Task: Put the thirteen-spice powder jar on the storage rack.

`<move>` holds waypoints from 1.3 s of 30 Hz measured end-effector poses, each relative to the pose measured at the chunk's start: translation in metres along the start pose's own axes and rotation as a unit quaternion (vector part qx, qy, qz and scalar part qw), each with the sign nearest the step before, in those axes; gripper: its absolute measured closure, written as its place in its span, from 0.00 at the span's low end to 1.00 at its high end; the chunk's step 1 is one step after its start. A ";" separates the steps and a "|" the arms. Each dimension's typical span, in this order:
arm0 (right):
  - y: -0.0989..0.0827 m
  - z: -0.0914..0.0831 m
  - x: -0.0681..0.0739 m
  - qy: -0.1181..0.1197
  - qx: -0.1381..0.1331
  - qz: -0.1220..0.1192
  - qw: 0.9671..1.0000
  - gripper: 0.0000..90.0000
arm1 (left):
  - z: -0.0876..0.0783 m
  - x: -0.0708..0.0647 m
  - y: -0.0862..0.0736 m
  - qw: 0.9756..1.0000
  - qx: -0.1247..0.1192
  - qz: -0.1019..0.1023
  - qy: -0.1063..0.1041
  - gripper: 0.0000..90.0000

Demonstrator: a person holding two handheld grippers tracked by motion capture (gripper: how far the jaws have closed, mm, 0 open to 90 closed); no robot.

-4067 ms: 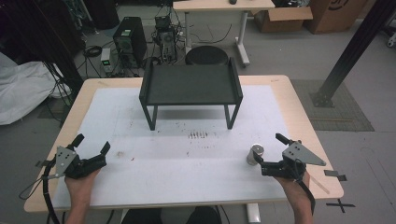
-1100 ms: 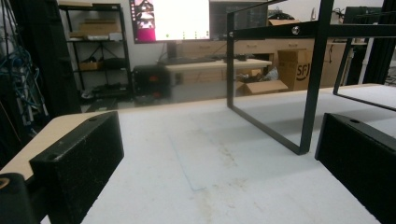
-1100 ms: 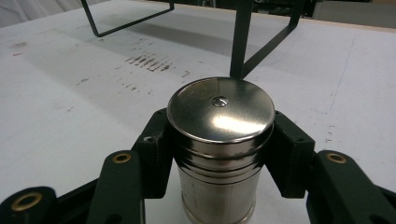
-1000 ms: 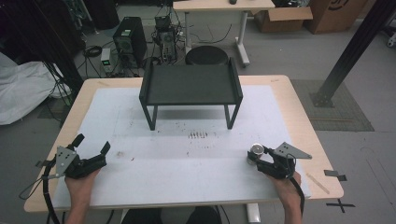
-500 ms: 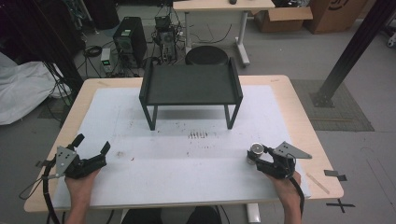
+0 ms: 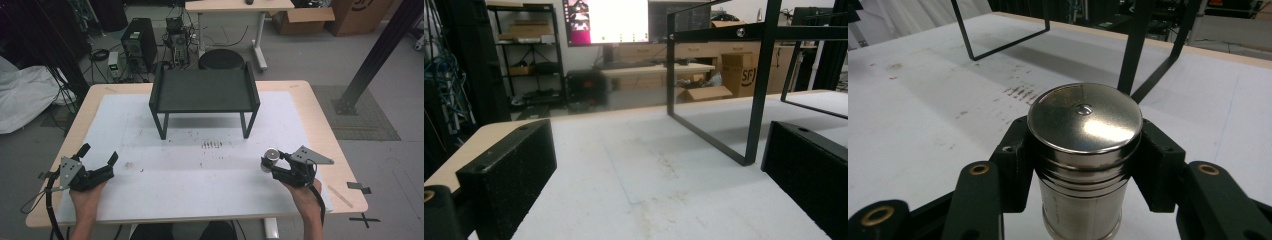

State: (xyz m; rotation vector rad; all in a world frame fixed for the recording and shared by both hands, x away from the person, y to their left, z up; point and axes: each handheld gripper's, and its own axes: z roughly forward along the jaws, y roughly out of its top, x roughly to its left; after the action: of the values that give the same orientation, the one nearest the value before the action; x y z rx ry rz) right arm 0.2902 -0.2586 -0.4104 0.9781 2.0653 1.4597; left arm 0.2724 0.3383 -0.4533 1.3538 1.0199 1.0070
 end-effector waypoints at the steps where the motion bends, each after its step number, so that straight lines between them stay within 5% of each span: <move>1: 0.003 0.000 0.001 0.001 -0.001 -0.002 1.000 0.54 | 0.000 0.000 0.000 1.000 0.000 0.000 0.000 0.02; 19: 0.048 0.011 0.015 0.025 0.001 -0.029 0.999 0.54 | 0.000 0.000 0.000 1.000 -0.001 0.000 0.000 0.02; 39: 0.123 0.042 0.030 0.074 0.007 -0.055 0.996 0.54 | 0.000 0.000 0.000 1.000 -0.001 -0.002 0.000 0.02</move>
State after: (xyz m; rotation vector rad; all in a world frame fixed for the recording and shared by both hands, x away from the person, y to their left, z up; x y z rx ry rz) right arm 0.3364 -0.1850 -0.3090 0.7696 2.1979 1.5026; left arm 0.2724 0.3383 -0.4533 1.3504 1.0218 1.0054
